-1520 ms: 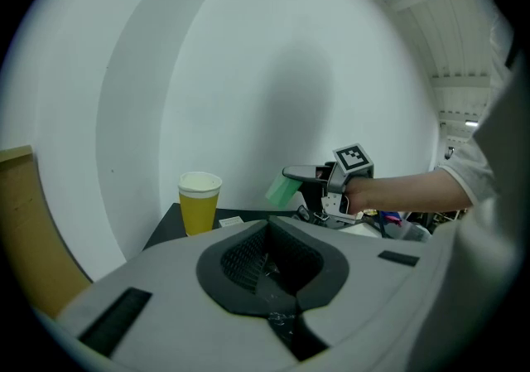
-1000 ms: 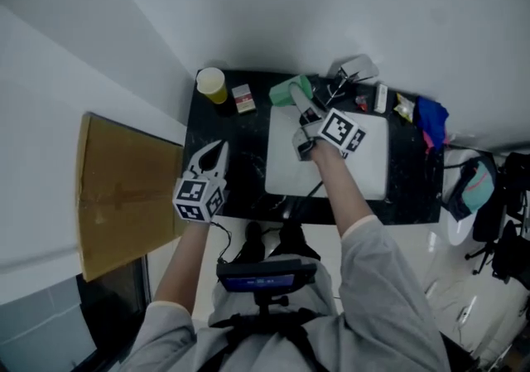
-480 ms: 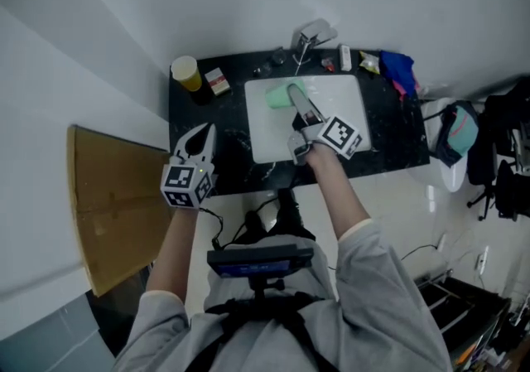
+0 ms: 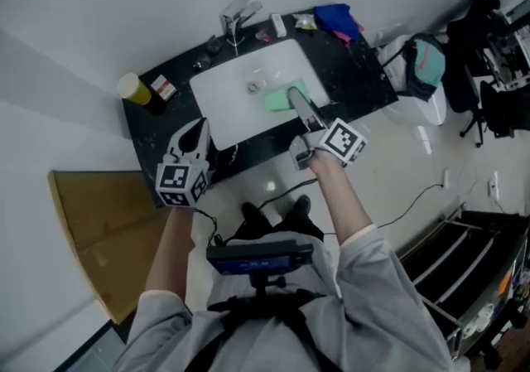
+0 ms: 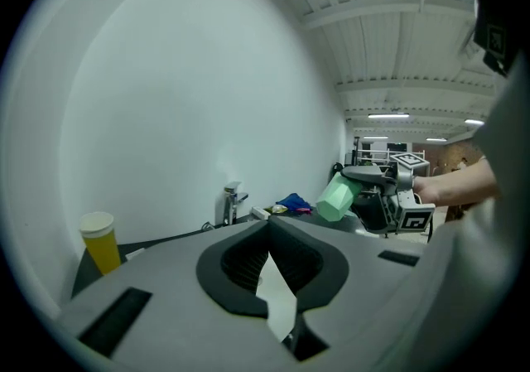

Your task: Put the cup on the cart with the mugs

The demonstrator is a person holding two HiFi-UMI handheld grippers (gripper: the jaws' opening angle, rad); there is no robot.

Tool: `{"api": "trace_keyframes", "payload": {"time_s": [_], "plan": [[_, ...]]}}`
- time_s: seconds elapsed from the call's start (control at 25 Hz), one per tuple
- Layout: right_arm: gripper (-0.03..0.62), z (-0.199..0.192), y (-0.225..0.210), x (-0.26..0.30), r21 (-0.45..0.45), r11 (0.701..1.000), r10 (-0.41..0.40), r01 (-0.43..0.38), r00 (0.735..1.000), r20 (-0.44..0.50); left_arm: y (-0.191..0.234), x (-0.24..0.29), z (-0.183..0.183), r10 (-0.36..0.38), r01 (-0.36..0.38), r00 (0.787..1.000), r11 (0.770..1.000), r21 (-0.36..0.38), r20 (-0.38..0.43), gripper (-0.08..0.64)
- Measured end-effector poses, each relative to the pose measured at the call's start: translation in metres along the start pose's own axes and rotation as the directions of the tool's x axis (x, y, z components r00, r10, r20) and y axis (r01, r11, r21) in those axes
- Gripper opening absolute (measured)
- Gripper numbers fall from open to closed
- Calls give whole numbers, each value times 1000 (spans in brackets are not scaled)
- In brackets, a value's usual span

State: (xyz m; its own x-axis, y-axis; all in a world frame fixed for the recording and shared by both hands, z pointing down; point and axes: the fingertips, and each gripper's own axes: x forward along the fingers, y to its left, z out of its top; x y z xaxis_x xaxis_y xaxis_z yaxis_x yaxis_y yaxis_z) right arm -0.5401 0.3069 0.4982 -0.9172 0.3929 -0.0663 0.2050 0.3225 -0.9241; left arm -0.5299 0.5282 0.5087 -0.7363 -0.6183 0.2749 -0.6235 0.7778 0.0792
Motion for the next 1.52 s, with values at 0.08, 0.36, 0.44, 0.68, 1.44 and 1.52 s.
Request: {"api": "trace_keyframes", "payload": {"time_s": [0.08,0.36,0.44,0.68,1.44,1.52], "plan": [[318,23,-11,-34,-20,999,-43,44,998,54,-28,14,7,-50,50,999,998,27,1,6],[316,104,-53,-157,-48,976,-200,211,965,171,-143,68,31,-186,188,982,978,91,-21,6],[316,127,-68,-201,-84,950,-278,301,937,210,-182,85,36,-241,242,970,964,112,-30,6],[316,186,-82,-314,-30,929,-336,369,876,347,-301,126,40,-389,393,919,908,145,-56,6],[316,296,-74,-649,151,914,-336,376,496,801,-685,199,47,-841,849,515,475,232,-163,6],[316,297,-76,-678,180,902,-352,394,425,834,-722,203,42,-879,890,437,393,231,-188,6]]}}
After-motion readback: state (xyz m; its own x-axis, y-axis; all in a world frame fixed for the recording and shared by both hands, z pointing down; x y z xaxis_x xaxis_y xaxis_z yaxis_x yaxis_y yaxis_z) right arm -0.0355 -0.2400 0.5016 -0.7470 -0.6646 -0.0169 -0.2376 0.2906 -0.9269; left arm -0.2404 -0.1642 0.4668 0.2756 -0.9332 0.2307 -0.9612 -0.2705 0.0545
